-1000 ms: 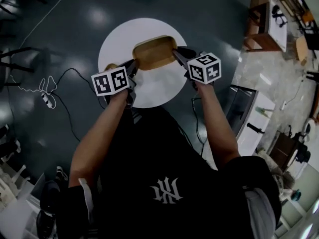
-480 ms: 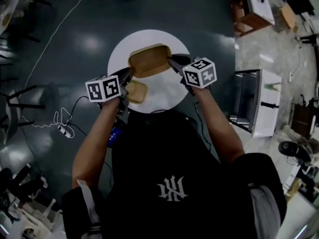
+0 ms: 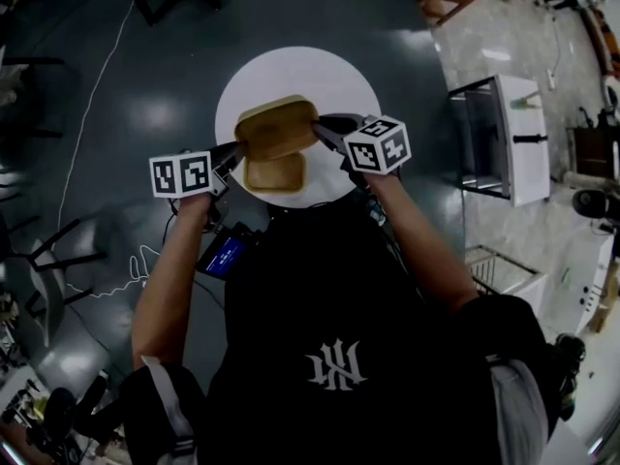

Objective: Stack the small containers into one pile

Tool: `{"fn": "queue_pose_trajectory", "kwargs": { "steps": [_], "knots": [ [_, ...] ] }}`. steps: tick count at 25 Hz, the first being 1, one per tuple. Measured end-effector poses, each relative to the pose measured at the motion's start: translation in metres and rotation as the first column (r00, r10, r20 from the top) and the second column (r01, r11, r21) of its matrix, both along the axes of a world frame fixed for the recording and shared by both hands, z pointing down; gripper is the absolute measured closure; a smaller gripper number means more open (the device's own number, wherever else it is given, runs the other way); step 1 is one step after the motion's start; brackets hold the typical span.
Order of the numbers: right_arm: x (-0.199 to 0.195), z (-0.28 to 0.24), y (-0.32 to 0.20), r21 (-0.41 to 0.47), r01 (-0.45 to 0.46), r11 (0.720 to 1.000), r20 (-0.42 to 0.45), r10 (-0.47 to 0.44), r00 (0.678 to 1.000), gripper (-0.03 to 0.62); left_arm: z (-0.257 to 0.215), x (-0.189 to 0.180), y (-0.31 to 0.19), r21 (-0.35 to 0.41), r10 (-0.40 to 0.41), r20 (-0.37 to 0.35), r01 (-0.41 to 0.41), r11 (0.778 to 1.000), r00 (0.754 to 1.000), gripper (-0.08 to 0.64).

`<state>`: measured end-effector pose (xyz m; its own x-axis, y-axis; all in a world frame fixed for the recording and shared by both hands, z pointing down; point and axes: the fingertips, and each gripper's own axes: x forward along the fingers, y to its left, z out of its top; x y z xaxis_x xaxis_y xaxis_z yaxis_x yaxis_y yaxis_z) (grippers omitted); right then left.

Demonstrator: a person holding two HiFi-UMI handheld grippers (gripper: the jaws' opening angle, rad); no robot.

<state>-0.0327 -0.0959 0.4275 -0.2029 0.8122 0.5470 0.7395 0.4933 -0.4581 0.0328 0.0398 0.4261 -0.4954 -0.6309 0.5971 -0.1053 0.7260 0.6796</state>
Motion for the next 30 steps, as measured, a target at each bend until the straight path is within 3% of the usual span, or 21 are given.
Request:
{"fn": "queue_pose_trajectory", "kwargs": {
  "steps": [8, 19, 25, 30],
  "knots": [
    [0.047, 0.039, -0.004, 0.013, -0.122, 0.993, -0.137, 0.122, 0.983, 0.526, 0.035, 0.026, 0.003, -0.012, 0.185, -0.116, -0.188, 0.982, 0.976, 0.537],
    [0.097, 0.101, -0.028, 0.067, -0.203, 0.977, -0.307, 0.214, 0.927, 0.528, 0.091, 0.059, -0.018, -0.018, 0.365, -0.274, -0.384, 0.923, 0.89, 0.536],
    [0.122, 0.122, -0.026, 0.084, -0.227, 0.97, -0.39, 0.241, 0.889, 0.528, 0.113, 0.073, -0.014, 0.033, 0.399, -0.348, -0.415, 0.909, 0.848, 0.535],
    [0.127, 0.13, -0.024, 0.102, -0.24, 0.965, -0.419, 0.26, 0.87, 0.528, 0.114, 0.073, -0.01, 0.075, 0.407, -0.379, -0.411, 0.909, 0.831, 0.535]
  ]
}}
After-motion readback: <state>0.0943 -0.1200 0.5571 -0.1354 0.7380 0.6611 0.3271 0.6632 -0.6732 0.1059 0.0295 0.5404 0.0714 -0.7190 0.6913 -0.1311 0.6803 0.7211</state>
